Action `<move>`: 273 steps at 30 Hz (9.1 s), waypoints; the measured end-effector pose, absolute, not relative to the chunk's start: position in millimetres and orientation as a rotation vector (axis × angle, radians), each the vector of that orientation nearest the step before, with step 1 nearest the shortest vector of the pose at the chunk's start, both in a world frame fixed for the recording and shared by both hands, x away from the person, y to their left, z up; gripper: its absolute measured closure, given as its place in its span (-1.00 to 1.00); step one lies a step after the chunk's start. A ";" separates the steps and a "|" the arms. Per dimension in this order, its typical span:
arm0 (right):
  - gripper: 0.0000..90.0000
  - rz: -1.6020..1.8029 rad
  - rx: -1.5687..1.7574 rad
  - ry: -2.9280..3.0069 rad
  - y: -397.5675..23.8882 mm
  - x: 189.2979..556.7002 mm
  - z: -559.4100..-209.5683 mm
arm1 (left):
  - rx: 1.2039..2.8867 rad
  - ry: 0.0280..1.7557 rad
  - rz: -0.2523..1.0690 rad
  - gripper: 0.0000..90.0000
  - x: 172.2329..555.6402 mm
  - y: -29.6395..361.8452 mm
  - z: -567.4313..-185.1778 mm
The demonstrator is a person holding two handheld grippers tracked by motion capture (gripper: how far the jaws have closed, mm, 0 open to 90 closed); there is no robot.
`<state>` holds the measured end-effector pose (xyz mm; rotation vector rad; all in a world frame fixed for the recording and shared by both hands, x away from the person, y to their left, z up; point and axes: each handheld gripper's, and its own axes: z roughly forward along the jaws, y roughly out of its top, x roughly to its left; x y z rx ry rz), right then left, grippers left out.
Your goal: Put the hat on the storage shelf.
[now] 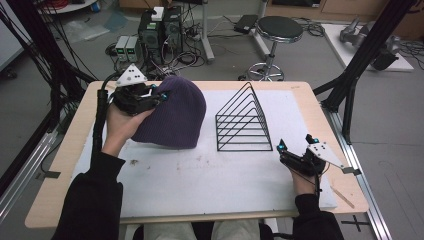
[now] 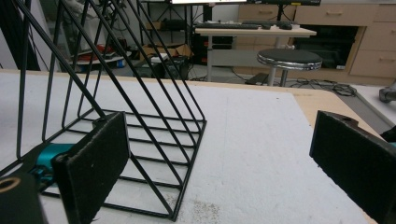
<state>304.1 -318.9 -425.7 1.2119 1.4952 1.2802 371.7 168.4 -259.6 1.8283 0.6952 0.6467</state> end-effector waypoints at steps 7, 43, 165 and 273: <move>-0.91 1.290 1.201 1.501 -317.5 303.3 -425.1 | 1.688 0.682 0.648 0.66 355.3 172.7 -263.7; -0.91 1.586 0.941 1.686 -217.3 288.1 -400.2 | 1.491 0.558 0.602 0.65 314.8 170.4 -264.1; 0.75 1.432 1.277 1.840 -311.8 348.8 -350.7 | 1.604 0.432 0.646 0.64 362.2 -12.5 -245.5; -0.73 1.316 1.295 1.601 -310.6 298.0 -377.2 | 1.490 0.795 0.836 -0.50 327.6 141.1 -322.6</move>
